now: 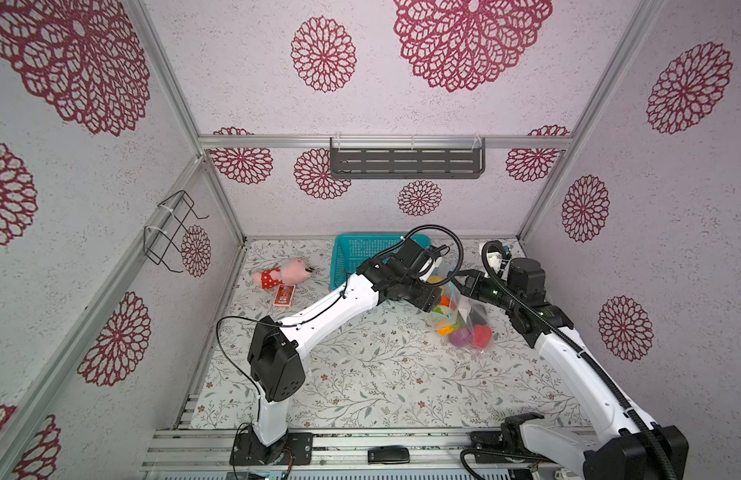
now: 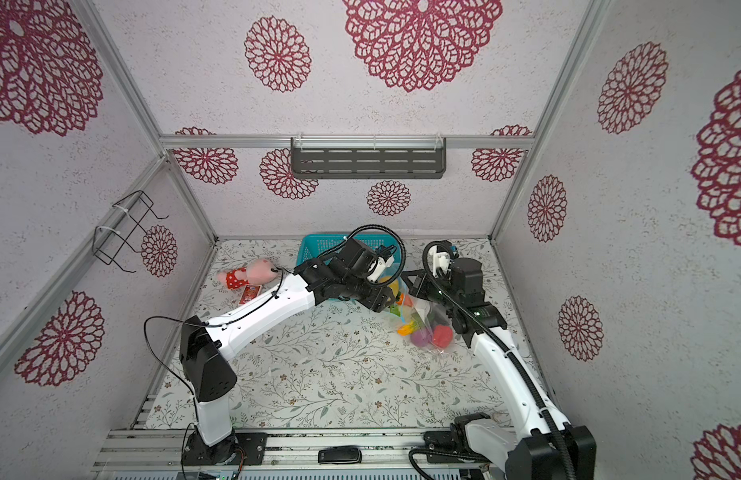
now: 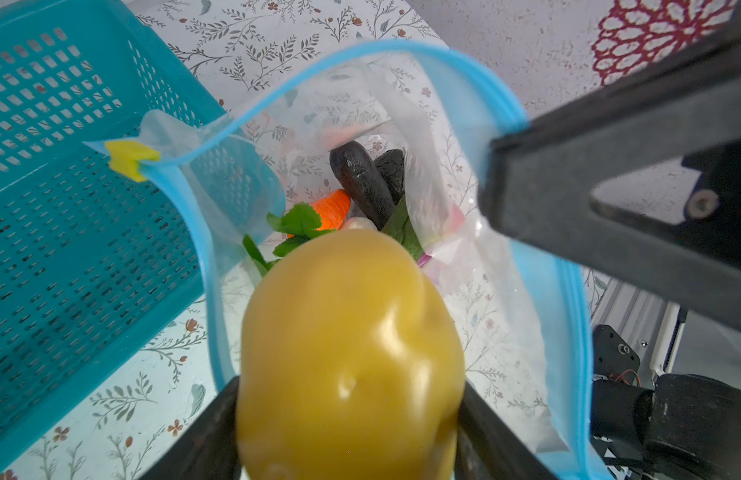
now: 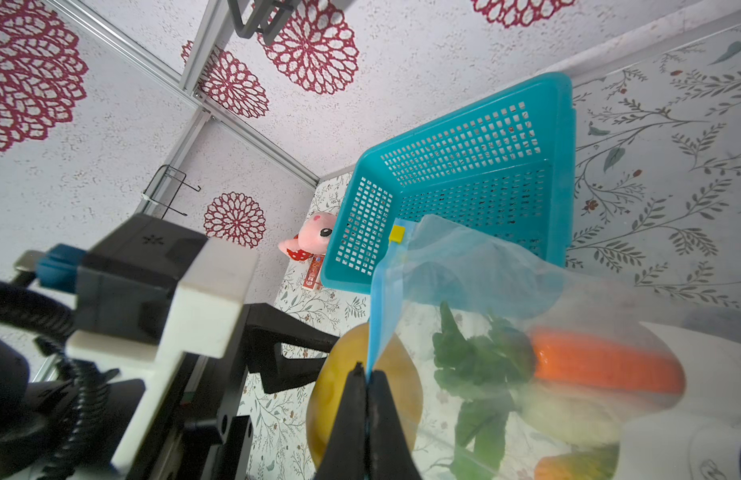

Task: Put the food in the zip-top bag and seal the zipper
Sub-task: 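Lower the potato into the bag held open by the right gripper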

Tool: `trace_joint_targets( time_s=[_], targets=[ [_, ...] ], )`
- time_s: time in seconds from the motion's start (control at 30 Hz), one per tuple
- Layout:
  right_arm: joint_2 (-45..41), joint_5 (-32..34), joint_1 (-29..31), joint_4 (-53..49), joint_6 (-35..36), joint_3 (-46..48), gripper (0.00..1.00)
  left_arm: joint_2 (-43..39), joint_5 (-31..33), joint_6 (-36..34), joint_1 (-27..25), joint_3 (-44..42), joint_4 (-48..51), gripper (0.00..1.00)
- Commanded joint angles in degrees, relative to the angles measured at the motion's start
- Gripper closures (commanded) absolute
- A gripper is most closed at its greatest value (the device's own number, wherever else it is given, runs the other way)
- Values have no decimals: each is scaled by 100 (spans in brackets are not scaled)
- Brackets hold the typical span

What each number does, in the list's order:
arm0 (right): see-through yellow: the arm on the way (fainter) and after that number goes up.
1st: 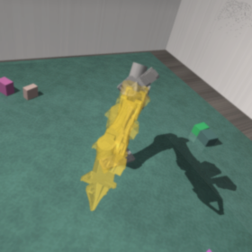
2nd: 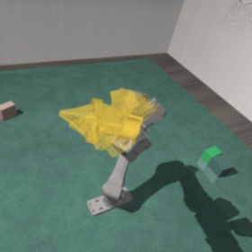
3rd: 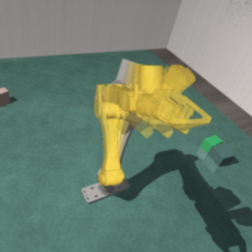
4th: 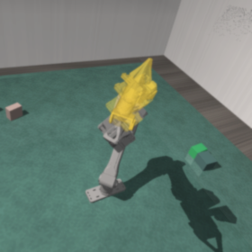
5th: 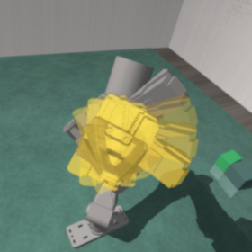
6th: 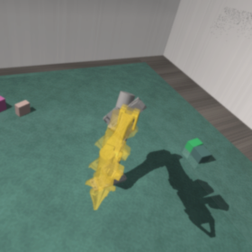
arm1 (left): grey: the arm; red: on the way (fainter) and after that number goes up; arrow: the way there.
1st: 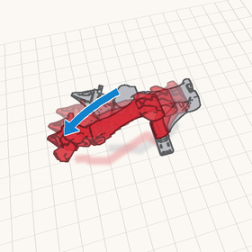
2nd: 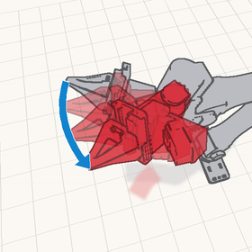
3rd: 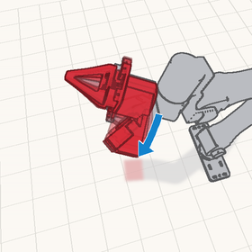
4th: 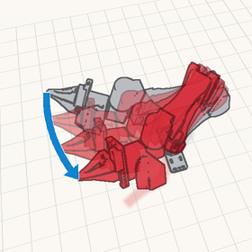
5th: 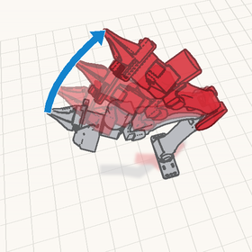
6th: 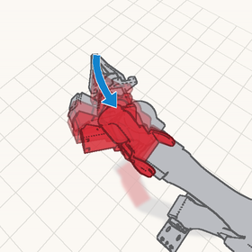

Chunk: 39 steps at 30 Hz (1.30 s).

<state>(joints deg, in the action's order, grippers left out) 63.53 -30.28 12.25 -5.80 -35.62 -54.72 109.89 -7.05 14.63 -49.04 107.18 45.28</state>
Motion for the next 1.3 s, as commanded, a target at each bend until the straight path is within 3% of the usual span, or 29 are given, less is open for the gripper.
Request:
trace_joint_targets(
  time_s=[0.0,0.6,1.27],
  targets=[
    [-197,-57,-17,238,-38,-48,99,60,-18,-39,-17,25,-76,49],
    [-192,-57,-20,265,-38,-13,99,111,52,-44,-16,82,-7,42],
    [-104,-65,-21,360,-46,49,99,453,668,-110,-50,84,236,42]
  ],
)
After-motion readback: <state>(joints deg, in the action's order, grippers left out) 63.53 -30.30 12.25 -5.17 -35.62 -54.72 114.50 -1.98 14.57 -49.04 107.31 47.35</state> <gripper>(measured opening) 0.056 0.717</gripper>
